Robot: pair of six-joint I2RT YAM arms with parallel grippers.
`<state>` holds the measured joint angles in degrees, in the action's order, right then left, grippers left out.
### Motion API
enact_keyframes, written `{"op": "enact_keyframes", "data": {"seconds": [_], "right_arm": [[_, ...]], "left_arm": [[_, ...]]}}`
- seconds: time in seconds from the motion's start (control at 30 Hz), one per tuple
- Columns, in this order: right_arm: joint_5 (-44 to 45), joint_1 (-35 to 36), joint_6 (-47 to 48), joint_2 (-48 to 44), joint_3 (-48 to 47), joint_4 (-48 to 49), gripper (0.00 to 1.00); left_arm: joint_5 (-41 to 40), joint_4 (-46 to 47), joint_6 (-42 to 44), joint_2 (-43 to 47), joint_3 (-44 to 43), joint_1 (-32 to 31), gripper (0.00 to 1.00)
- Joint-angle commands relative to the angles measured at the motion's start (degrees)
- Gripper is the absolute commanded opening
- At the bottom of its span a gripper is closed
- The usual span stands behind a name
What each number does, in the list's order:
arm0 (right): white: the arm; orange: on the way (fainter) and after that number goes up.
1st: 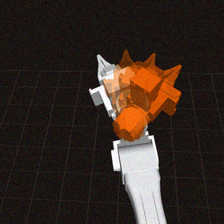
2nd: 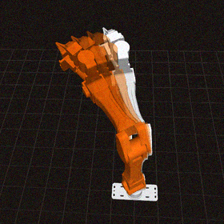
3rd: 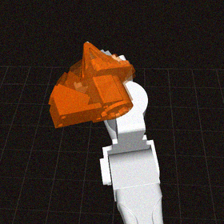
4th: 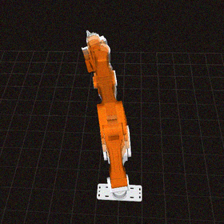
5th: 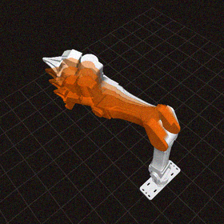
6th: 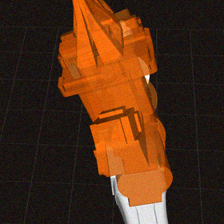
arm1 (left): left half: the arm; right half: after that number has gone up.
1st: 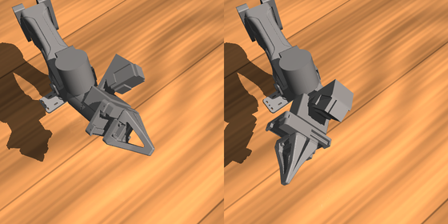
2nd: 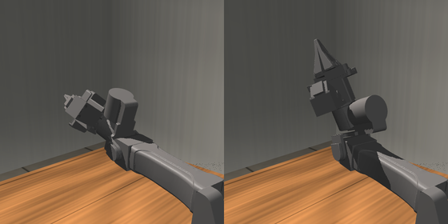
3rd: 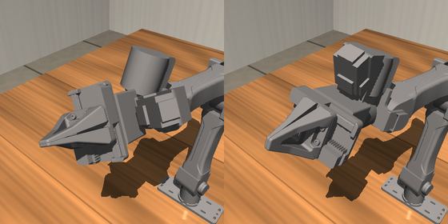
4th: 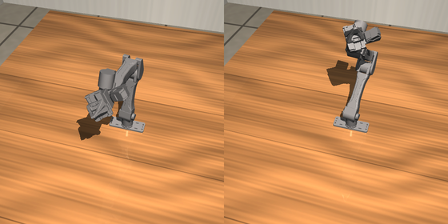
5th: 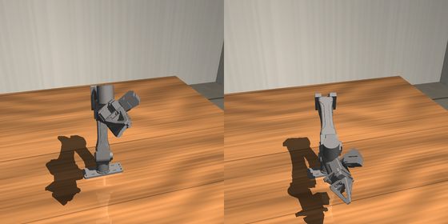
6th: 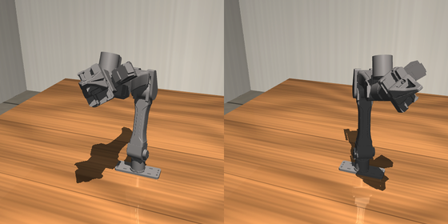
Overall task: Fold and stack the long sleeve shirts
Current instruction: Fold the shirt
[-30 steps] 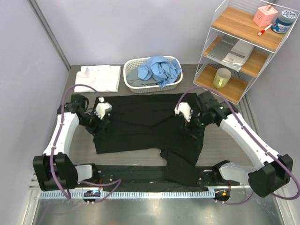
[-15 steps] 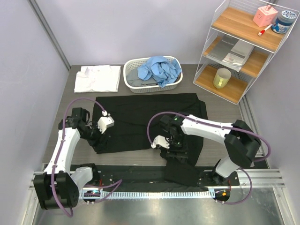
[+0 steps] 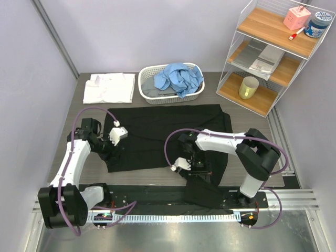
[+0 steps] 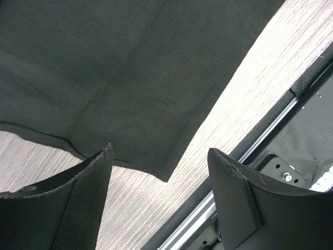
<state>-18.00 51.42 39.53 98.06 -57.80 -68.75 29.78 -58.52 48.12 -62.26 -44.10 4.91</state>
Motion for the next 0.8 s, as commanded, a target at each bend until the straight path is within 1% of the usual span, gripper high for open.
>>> {"op": "enact_keyframes", "data": {"seconds": [0.0, 0.07, 0.13, 0.17, 0.2, 0.3, 0.33, 0.47, 0.57, 0.63, 0.7, 0.77], "right_arm": [[-3.27, 0.09, 1.60, -1.73, -3.28, -3.76, 0.01], [-2.57, -0.52, 1.60, -4.87, -3.46, -3.67, 0.01], [-1.25, -2.19, 1.25, -7.08, -4.42, -3.67, 0.01], [-1.25, -3.50, 1.17, -8.83, -5.03, -3.67, 0.01], [-1.68, -6.39, 1.34, -9.72, -6.52, -3.93, 0.01], [-1.95, -10.18, 1.60, -12.18, -9.25, -3.93, 0.01], [-1.95, -10.63, 1.52, -12.37, -9.78, -3.93, 0.01], [-1.34, -11.43, 0.90, -13.42, -11.63, -3.67, 0.01], [2.34, -13.00, 0.81, -14.04, -13.04, -2.01, 0.01], [3.23, -14.59, 0.99, -13.95, -14.97, -1.39, 0.01], [3.50, -15.82, 0.73, -14.04, -16.37, -1.56, 0.01], [3.76, -15.82, 0.55, -14.47, -16.55, -1.82, 0.01]], "left_arm": [[2.03, -0.27, 1.18, -1.72, -1.34, 0.10, 0.72], [2.30, -0.98, 1.98, -1.90, -1.87, 0.10, 0.71], [2.47, -2.81, 4.69, -1.99, -1.96, 0.01, 0.71], [2.39, -3.43, 6.01, -1.90, -1.87, 0.01, 0.70], [2.13, -3.96, 7.50, -1.90, -1.78, 0.01, 0.70], [1.51, -5.81, 10.23, -1.90, -0.99, 0.10, 0.70], [1.42, -5.99, 11.72, -1.99, -0.73, 0.10, 0.70], [0.45, -5.20, 12.26, -3.30, 0.06, 0.10, 0.70], [0.80, -5.11, 12.44, -3.83, 0.15, 0.10, 0.70], [0.54, -4.85, 12.96, -3.66, 0.94, 0.10, 0.70], [0.28, -5.02, 15.06, -3.13, 1.73, 0.10, 0.70], [-0.16, -5.64, 17.35, -2.78, 3.22, 0.02, 0.68]]}}
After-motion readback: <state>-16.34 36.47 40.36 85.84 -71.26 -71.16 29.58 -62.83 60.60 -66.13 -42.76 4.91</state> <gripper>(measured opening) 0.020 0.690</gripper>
